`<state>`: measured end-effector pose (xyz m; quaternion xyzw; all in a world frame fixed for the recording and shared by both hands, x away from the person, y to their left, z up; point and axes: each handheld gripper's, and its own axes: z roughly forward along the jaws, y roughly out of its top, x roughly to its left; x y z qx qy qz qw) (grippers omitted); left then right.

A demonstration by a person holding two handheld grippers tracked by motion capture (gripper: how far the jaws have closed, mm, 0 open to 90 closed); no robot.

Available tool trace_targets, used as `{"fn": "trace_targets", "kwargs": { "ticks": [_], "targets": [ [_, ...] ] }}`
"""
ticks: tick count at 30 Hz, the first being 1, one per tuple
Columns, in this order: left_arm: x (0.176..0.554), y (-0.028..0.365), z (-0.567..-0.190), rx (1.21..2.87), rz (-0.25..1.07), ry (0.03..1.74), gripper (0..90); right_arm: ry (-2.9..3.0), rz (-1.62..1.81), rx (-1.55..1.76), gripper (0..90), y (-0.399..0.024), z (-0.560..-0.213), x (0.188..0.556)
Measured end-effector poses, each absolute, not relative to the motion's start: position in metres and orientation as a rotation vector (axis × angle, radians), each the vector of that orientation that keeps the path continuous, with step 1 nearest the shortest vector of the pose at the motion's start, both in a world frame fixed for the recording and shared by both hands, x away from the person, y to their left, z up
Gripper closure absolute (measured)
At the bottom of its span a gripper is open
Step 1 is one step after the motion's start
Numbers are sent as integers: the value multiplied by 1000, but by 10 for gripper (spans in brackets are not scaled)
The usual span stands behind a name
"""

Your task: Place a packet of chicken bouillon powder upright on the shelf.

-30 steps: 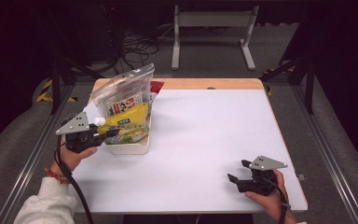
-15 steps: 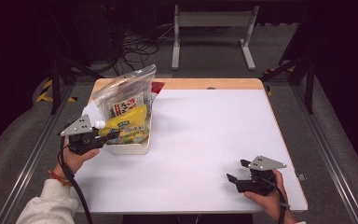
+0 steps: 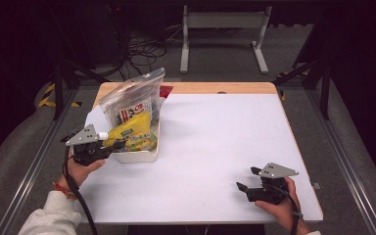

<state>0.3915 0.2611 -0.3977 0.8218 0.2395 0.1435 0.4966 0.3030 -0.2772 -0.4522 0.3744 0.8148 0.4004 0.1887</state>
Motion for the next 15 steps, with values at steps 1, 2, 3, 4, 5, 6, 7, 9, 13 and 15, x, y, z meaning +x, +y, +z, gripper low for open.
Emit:
{"fn": "trace_targets", "kwargs": {
  "ticks": [1, 2, 3, 4, 5, 6, 7, 9, 13, 15],
  "targets": [
    [391, 261, -398, 1990, 349, 580, 825, 2292, 1127, 1054, 226, -277, -452, 303],
    [391, 261, -398, 1990, 350, 580, 825, 2293, 1125, 1053, 226, -277, -453, 303],
    [391, 261, -398, 1989, 349, 583, 825, 2295, 1125, 1052, 225, -277, -453, 304],
    [391, 262, -399, 1983, 349, 589, 825, 2297, 1125, 1050, 225, -277, -453, 304],
    [391, 262, -400, 1978, 352, 591, 824, 2297, 1127, 1049, 226, -276, -453, 304],
    [391, 263, -401, 1973, 357, 594, 824, 2296, 1125, 1048, 226, -276, -453, 303],
    [390, 263, -401, 1972, 357, 601, 823, 2296, 1124, 1047, 226, -276, -452, 303],
    [390, 263, -402, 1965, 361, 611, 820, 2295, 1126, 1043, 226, -277, -452, 303],
    [387, 262, -401, 1946, 382, 635, 796, 2292, 1124, 1041, 226, -277, -451, 303],
    [386, 263, -400, 1942, 389, 632, 798, 2291, 1126, 1037, 225, -278, -451, 302]
  ]
}}
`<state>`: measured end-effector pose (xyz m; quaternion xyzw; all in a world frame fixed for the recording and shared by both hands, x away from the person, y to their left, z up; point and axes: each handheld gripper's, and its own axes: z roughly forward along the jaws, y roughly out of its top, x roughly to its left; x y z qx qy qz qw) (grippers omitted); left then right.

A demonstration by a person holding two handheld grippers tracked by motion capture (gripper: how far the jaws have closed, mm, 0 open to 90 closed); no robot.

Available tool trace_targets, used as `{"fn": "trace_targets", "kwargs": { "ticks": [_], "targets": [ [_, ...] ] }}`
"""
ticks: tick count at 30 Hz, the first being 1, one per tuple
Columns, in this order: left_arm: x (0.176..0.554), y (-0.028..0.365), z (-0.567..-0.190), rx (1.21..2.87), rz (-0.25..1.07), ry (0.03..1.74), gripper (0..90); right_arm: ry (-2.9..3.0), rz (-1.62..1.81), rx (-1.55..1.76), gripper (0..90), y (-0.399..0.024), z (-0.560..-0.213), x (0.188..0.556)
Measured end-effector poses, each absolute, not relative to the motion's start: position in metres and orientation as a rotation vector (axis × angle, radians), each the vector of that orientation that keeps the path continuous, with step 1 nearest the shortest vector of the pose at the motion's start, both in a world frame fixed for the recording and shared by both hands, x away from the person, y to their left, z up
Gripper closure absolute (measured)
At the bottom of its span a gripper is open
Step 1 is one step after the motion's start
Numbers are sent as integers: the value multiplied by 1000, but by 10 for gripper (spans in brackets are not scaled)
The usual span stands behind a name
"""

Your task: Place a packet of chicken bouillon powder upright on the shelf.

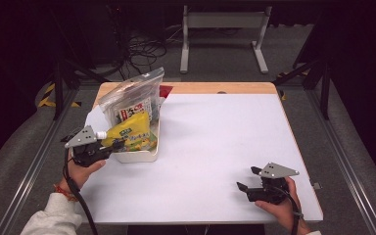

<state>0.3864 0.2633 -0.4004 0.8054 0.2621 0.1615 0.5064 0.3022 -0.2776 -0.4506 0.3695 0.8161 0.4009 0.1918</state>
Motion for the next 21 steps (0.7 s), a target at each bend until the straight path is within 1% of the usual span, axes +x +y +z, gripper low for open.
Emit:
{"fn": "trace_targets", "kwargs": {
  "ticks": [3, 5, 8, 9, 11, 13, 15, 18, 19, 20, 21],
  "targets": [
    [384, 268, -398, 1902, 384, 639, 787, 2291, 1123, 1035, 224, -278, -450, 302],
    [380, 271, -397, 1881, 391, 640, 763, 2292, 1123, 1031, 224, -278, -450, 301],
    [373, 274, -393, 1846, 437, 666, 708, 2292, 1120, 1022, 224, -278, -449, 301],
    [371, 275, -391, 1836, 449, 673, 702, 2290, 1120, 1022, 224, -278, -449, 301],
    [362, 279, -387, 1793, 505, 706, 641, 2288, 1121, 1019, 224, -278, -448, 301],
    [356, 280, -385, 1776, 530, 719, 618, 2285, 1129, 1017, 224, -278, -447, 301],
    [348, 282, -384, 1747, 562, 741, 565, 2279, 1129, 1016, 225, -279, -446, 301],
    [339, 282, -384, 1747, 609, 756, 498, 2266, 1140, 1014, 226, -281, -443, 301],
    [336, 282, -384, 1743, 621, 772, 463, 2261, 1142, 1016, 226, -281, -443, 302],
    [333, 281, -385, 1743, 639, 786, 380, 2258, 1144, 1014, 226, -281, -442, 302],
    [329, 281, -385, 1750, 653, 792, 342, 2253, 1149, 1015, 225, -281, -440, 302]
  ]
}}
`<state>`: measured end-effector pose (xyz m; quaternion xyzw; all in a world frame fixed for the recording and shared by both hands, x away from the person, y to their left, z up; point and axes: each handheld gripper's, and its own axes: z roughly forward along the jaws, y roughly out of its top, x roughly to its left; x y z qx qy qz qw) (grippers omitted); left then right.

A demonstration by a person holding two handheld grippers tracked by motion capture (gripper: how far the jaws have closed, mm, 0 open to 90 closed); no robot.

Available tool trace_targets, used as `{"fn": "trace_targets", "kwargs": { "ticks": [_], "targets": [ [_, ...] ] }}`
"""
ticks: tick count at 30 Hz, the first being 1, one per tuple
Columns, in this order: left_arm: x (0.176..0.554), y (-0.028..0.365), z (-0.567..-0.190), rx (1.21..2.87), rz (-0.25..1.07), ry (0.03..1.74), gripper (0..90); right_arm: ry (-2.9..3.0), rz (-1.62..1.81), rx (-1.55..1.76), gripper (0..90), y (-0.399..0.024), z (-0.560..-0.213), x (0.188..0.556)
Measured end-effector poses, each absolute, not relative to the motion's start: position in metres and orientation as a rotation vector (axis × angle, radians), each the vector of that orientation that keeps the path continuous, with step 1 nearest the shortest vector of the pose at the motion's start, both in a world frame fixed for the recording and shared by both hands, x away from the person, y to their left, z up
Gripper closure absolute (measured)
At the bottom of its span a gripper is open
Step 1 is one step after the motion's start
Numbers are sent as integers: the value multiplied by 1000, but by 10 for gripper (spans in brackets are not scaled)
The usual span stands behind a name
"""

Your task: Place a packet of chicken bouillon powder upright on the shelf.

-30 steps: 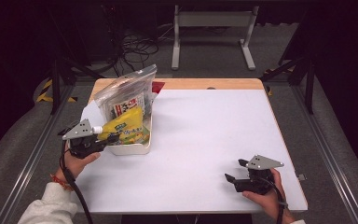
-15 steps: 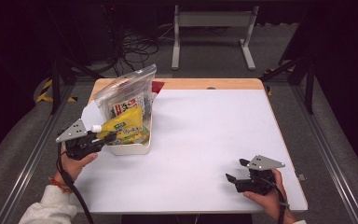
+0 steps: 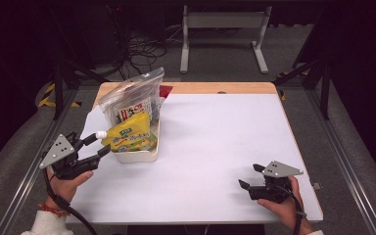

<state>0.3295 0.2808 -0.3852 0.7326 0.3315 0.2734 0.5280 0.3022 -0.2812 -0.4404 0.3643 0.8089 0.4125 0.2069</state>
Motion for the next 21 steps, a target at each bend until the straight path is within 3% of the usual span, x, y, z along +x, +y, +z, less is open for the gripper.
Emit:
{"fn": "trace_targets", "kwargs": {
  "ticks": [9, 21],
  "targets": [
    [301, 271, -393, 1765, 653, 824, 160, 2209, 1157, 988, 218, -285, -430, 301],
    [286, 250, -412, 1854, 599, 785, 114, 2161, 1147, 952, 194, -288, -420, 298]
  ]
}}
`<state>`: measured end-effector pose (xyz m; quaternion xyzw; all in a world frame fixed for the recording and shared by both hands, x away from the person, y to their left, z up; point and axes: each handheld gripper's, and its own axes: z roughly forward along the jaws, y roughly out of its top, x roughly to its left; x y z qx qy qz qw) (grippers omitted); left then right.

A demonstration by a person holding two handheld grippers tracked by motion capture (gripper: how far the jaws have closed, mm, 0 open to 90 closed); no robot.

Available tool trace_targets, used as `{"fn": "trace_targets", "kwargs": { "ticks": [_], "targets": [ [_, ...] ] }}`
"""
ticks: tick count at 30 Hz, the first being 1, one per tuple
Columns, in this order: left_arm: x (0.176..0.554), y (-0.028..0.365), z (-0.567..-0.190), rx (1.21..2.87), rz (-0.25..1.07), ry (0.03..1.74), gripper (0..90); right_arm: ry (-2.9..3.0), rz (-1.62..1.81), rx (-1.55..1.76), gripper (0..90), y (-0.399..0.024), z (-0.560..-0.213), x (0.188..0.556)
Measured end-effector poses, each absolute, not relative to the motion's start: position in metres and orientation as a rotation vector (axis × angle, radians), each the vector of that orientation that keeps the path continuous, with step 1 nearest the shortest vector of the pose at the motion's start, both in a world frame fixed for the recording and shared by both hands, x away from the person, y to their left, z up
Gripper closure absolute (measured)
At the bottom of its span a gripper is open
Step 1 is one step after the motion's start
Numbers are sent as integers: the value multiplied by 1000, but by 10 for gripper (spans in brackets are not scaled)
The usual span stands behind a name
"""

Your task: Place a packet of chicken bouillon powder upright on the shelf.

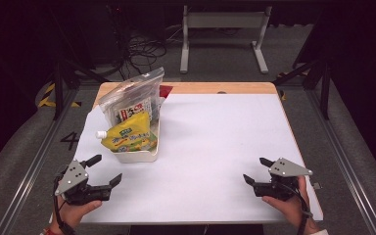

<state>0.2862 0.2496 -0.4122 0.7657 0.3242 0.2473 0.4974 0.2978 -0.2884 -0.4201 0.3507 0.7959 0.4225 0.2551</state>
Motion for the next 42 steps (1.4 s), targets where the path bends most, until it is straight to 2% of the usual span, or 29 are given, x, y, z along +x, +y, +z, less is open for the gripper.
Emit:
{"fn": "trace_targets", "kwargs": {
  "ticks": [9, 17, 29, 42],
  "targets": [
    [291, 228, -427, 1919, 534, 747, 100, 2143, 1132, 939, 173, -291, -417, 295],
    [292, 212, -433, 1963, 538, 724, 100, 2161, 1097, 914, 159, -292, -417, 291],
    [301, 180, -444, 2072, 403, 596, 102, 2205, 1026, 891, 112, -296, -424, 277],
    [308, 161, -452, 2145, 342, 553, 97, 2238, 941, 862, 86, -299, -437, 267]
  ]
}}
